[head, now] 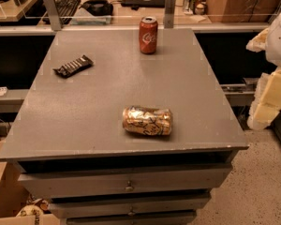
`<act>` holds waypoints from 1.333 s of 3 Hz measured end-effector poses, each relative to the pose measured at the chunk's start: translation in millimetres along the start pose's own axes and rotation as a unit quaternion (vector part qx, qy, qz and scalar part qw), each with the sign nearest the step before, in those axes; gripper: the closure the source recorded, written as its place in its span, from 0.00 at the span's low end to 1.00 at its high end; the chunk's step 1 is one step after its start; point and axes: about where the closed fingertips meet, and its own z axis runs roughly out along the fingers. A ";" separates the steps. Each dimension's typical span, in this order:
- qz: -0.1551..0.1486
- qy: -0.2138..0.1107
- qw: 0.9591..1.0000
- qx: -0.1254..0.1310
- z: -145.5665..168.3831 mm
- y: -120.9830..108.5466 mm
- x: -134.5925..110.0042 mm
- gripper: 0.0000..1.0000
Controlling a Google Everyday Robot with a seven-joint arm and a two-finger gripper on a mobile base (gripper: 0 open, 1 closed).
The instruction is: Move coke can near rxbar chocolate
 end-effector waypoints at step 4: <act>0.080 -0.154 0.984 0.036 103.4 -159.4 -87.4 0.00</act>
Offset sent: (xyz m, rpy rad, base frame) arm 0.1173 0.0337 -0.0246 0.1671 -0.1160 -0.0550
